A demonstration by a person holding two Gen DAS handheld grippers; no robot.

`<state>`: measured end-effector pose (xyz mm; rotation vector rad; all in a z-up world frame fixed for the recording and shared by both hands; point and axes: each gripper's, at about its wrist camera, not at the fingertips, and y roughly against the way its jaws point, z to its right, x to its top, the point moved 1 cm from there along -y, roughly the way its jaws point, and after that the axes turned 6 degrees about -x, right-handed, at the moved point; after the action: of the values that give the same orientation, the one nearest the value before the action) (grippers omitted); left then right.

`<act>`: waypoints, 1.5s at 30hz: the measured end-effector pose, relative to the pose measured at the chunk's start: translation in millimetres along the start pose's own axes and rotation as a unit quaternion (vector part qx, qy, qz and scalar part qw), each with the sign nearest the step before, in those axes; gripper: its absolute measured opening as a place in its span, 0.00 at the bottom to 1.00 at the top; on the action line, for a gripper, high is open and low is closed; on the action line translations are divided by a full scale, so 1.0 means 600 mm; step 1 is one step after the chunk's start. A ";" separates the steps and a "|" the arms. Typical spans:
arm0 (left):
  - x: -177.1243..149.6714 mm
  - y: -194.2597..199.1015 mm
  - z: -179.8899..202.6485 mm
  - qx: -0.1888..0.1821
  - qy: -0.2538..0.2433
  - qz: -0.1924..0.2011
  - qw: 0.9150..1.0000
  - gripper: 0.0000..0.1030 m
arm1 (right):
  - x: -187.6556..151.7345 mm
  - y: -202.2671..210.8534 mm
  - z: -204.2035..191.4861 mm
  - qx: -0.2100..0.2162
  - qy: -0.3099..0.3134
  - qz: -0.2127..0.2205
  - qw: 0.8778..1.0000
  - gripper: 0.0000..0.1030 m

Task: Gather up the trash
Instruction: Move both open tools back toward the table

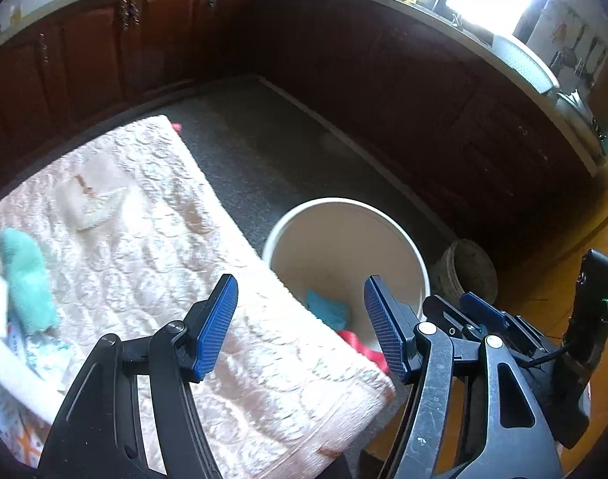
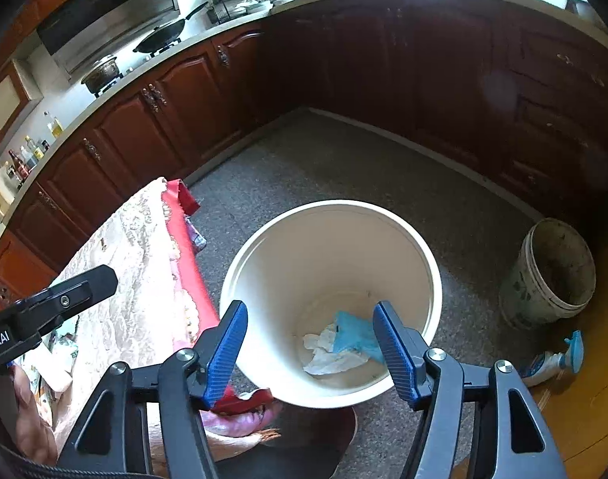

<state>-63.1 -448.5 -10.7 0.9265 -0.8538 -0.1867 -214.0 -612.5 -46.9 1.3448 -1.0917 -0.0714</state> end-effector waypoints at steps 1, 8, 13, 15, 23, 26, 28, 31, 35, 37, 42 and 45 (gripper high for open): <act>-0.002 0.007 -0.003 0.005 -0.001 0.004 1.000 0.63 | 0.000 0.001 -0.004 0.000 0.001 0.000 1.000 0.61; -0.015 0.055 -0.029 0.038 -0.001 0.029 0.999 0.63 | -0.001 0.019 -0.042 0.011 0.021 0.010 1.000 0.61; -0.029 0.083 -0.051 0.055 0.010 0.040 0.998 0.63 | -0.004 0.038 -0.073 0.019 0.035 0.021 0.999 0.67; -0.034 0.096 -0.058 0.065 0.010 0.046 0.997 0.63 | -0.004 0.044 -0.086 0.023 0.040 0.025 0.999 0.67; -0.062 0.144 -0.109 0.081 0.032 0.053 0.995 0.63 | -0.013 0.063 -0.152 0.047 0.076 0.028 0.996 0.69; -0.080 0.163 -0.133 0.090 0.042 0.055 0.994 0.63 | -0.016 0.068 -0.179 0.056 0.091 0.029 0.994 0.70; -0.091 0.177 -0.155 0.097 0.053 0.056 0.992 0.63 | -0.022 0.069 -0.197 0.063 0.097 0.027 0.993 0.71; -0.107 0.197 -0.191 0.108 0.070 0.053 0.990 0.63 | -0.030 0.066 -0.226 0.081 0.104 0.018 0.991 0.71; -0.132 0.227 -0.242 0.124 0.090 0.053 0.987 0.63 | -0.041 0.064 -0.272 0.099 0.124 0.011 0.987 0.71; -0.148 0.243 -0.270 0.135 0.101 0.054 0.984 0.63 | -0.045 0.063 -0.292 0.112 0.133 0.005 0.985 0.71; -0.184 0.274 -0.331 0.159 0.121 0.052 0.978 0.63 | -0.063 0.056 -0.349 0.144 0.163 -0.014 0.976 0.71; -0.205 0.288 -0.372 0.168 0.140 0.047 0.975 0.63 | -0.077 0.047 -0.382 0.163 0.180 -0.028 0.970 0.72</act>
<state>-20.9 -143.6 -16.7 1.1927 -0.6740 0.1731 -102.7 -407.5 -14.9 1.6077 -0.7782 0.3134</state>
